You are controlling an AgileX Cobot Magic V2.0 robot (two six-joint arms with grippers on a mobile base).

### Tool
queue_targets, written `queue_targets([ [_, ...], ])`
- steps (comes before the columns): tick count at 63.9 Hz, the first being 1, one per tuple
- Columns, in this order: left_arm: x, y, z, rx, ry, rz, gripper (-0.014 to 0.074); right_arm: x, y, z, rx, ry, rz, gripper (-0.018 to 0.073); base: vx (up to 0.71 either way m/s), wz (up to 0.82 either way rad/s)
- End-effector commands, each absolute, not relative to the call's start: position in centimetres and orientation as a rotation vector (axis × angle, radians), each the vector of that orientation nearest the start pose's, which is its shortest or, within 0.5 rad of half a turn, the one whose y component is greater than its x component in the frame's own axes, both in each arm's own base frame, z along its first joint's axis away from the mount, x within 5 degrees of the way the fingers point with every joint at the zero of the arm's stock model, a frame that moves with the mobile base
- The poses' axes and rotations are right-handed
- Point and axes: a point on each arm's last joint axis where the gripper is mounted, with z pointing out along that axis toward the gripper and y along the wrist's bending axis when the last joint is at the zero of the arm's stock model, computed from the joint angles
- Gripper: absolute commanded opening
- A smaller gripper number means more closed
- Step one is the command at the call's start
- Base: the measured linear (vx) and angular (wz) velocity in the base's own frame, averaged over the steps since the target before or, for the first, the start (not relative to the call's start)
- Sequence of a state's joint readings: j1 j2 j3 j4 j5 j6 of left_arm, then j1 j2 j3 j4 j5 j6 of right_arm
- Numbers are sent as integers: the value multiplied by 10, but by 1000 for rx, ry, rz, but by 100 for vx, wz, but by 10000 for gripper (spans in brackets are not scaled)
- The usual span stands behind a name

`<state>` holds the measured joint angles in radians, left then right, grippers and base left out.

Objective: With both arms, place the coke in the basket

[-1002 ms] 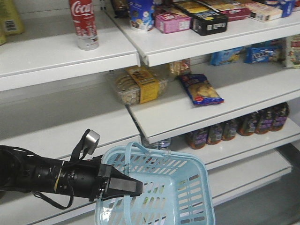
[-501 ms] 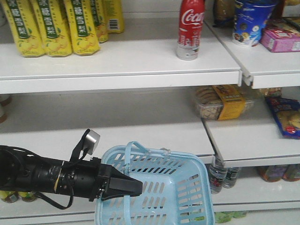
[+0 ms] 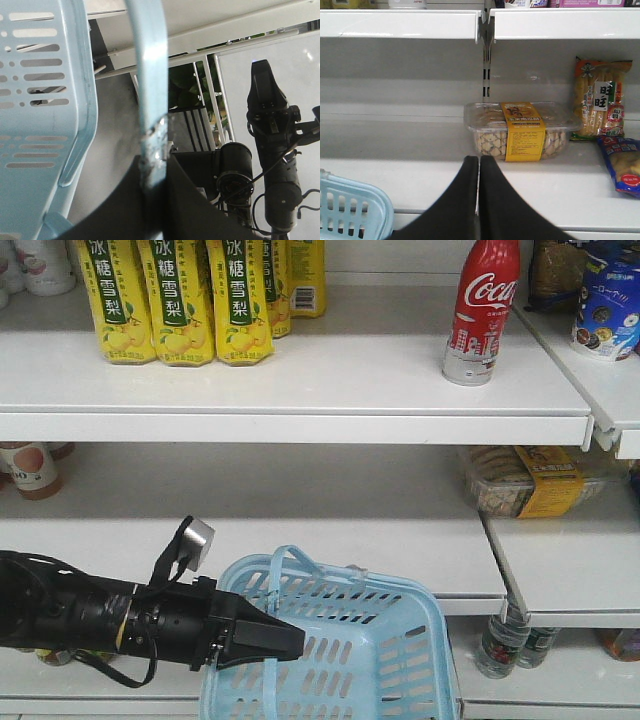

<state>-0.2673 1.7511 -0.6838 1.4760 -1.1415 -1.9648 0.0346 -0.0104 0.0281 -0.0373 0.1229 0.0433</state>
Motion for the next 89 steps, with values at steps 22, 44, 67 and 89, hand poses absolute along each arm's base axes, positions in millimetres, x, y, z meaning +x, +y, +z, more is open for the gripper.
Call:
queue_targets([
  [22, 234, -156, 206, 314, 2156, -2043, -6, 56, 2, 197, -26, 1539, 20, -9, 4, 1],
  [44, 234, -156, 206, 314, 2156, -2043, -6, 56, 2, 197, -26, 1539, 20, -9, 7, 0],
  [67, 234, -156, 206, 314, 2156, -2043, -6, 56, 2, 197, -26, 1539, 20, -9, 7, -2],
  [89, 234, -156, 206, 313, 2155, -2043, -6, 56, 2, 197, -26, 1539, 20, -9, 1, 0],
])
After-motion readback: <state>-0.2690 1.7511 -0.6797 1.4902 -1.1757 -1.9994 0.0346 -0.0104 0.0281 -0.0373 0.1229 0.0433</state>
